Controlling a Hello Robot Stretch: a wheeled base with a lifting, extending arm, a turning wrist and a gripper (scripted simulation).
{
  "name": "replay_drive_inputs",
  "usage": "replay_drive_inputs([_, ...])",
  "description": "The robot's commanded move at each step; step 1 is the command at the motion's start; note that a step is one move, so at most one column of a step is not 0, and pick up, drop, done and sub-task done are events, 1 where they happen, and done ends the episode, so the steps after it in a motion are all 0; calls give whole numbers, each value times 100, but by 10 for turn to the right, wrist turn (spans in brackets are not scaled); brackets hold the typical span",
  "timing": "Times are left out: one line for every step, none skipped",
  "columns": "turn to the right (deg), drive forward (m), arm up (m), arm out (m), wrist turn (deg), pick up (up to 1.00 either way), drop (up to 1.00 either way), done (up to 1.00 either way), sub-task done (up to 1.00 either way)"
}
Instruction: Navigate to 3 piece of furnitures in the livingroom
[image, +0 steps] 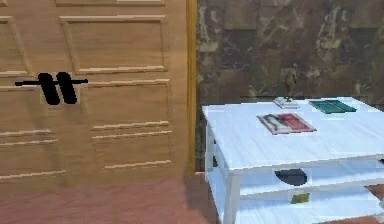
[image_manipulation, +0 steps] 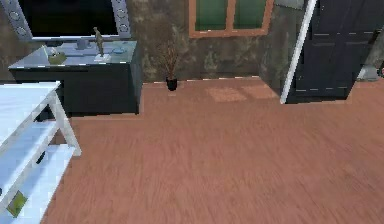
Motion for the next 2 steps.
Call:
replay_drive_inputs([0,5,0,0,0,0,0,0,0])
replay_drive_inputs([330,0,0,0,0,0,0,0,0])
